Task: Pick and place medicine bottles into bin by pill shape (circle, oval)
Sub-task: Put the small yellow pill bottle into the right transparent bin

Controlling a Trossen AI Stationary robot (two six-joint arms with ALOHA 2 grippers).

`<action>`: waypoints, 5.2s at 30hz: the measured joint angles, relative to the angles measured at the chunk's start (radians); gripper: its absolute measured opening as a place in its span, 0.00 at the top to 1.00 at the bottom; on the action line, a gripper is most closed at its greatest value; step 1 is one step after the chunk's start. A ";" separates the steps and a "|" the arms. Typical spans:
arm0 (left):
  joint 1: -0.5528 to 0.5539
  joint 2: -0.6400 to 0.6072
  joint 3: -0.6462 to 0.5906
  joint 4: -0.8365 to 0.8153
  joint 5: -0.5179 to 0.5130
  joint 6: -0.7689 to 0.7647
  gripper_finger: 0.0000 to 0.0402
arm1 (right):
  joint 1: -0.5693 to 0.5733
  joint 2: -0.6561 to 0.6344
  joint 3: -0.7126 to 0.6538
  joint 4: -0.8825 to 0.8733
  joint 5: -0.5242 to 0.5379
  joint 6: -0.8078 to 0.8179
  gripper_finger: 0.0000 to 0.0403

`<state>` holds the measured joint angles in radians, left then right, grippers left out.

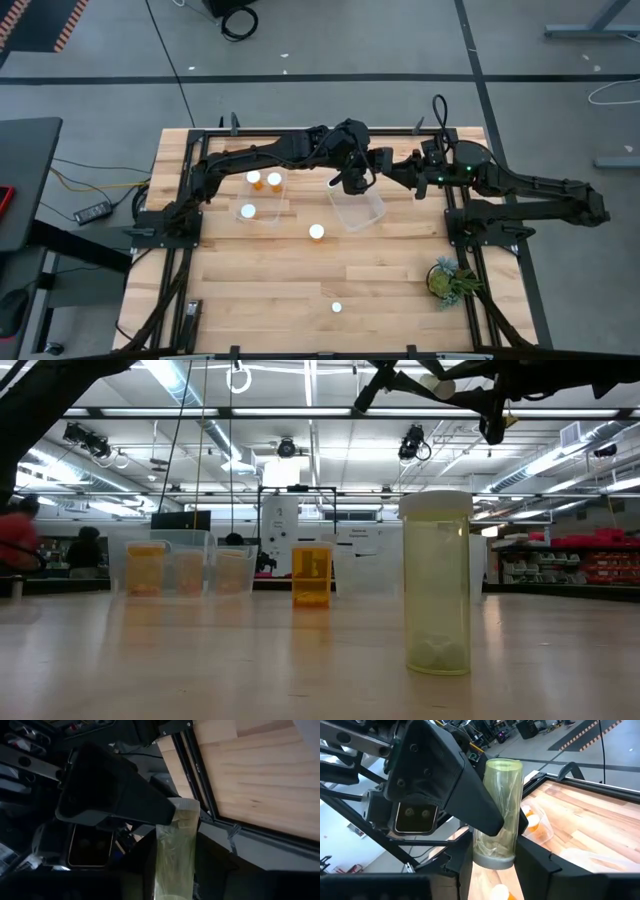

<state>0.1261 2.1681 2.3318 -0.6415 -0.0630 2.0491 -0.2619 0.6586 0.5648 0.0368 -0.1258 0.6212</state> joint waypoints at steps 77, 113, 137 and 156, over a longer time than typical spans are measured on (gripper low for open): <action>0.144 0.057 0.000 -0.089 0.795 -1.854 0.70 | 0.429 0.268 0.456 -0.659 0.555 -1.447 0.41; 0.134 0.058 0.000 -0.059 0.818 -1.877 0.63 | 0.428 0.285 0.455 -0.602 0.518 -1.525 0.65; 0.212 -0.182 0.002 -0.228 0.442 -1.608 0.51 | 0.366 0.415 0.455 -0.615 0.548 -1.255 0.66; 0.094 -0.180 -0.069 -0.420 0.284 -1.643 0.72 | 0.242 0.665 0.455 -0.737 0.302 -0.962 0.67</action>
<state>0.2197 1.9881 2.2631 -1.0614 0.2211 0.4062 -0.0199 1.3235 1.0203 -0.6997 0.1761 -0.3406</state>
